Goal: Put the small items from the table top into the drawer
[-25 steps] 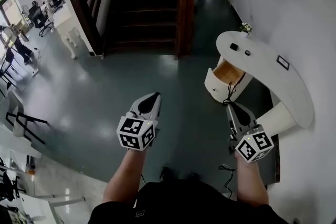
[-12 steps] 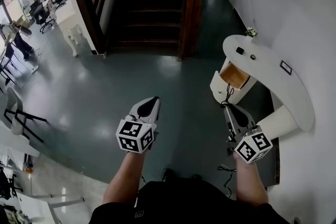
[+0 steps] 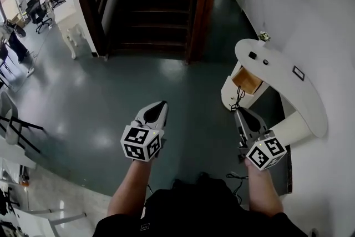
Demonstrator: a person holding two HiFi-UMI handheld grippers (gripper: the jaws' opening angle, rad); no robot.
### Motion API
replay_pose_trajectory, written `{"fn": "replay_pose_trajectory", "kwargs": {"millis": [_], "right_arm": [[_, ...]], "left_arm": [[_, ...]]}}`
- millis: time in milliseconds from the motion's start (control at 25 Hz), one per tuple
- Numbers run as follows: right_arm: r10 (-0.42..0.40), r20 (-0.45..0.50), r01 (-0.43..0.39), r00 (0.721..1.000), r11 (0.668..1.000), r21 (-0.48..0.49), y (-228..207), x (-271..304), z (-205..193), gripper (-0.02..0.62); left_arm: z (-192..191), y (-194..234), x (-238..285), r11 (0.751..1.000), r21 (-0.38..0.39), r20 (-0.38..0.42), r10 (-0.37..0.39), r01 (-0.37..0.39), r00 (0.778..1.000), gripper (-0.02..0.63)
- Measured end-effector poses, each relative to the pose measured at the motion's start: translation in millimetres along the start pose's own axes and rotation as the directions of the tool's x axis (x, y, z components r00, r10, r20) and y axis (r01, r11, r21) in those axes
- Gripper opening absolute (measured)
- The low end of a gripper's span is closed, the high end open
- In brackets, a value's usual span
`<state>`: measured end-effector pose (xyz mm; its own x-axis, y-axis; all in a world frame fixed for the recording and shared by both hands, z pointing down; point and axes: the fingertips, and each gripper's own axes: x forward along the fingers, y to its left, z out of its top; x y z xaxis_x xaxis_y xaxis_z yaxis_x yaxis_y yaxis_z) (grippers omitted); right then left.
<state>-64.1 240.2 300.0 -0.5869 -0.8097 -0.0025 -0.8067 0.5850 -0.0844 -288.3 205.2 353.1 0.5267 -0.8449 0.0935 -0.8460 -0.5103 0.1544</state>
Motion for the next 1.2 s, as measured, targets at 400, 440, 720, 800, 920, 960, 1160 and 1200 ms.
{"fn": "replay_pose_trajectory", "kwargs": {"millis": [400, 440, 720, 800, 920, 960, 1160, 1200], "right_arm": [[-0.016, -0.016, 0.017, 1.000, 0.999, 0.048, -23, 24, -13, 0.025], [-0.015, -0.018, 0.016, 1.000, 0.998, 0.054, -28, 27, -15, 0.025], [-0.021, -0.042, 0.025, 0.999, 0.994, 0.108, -79, 51, -36, 0.025], [-0.024, -0.051, 0.030, 0.998, 0.991, 0.129, -98, 59, -43, 0.025], [-0.020, -0.064, 0.030, 0.998, 0.988, 0.151, -126, 70, -52, 0.025], [-0.016, -0.067, 0.026, 0.998, 0.987, 0.156, -135, 74, -53, 0.025], [-0.011, -0.066, 0.024, 0.998, 0.982, 0.189, -181, 89, -58, 0.025], [-0.010, -0.064, 0.022, 0.998, 0.981, 0.193, -189, 91, -58, 0.025]], "left_arm": [[-7, 11, 29, 1.000, -0.003, -0.040, -0.017, 0.017, 0.999, 0.011], [-8, 12, 34, 1.000, -0.002, -0.046, -0.018, 0.018, 0.999, 0.011], [-19, 13, 91, 0.999, -0.009, -0.101, -0.033, 0.033, 0.994, 0.011], [-22, 12, 112, 0.999, -0.011, -0.120, -0.037, 0.036, 0.992, 0.011], [-27, 10, 143, 0.999, -0.012, -0.146, -0.041, 0.039, 0.989, 0.011], [-27, 10, 153, 0.999, -0.010, -0.153, -0.041, 0.040, 0.987, 0.011], [-24, 0, 201, 0.999, 0.012, -0.180, -0.044, 0.047, 0.983, 0.011], [-23, -3, 210, 0.999, 0.018, -0.183, -0.044, 0.048, 0.982, 0.011]]}}
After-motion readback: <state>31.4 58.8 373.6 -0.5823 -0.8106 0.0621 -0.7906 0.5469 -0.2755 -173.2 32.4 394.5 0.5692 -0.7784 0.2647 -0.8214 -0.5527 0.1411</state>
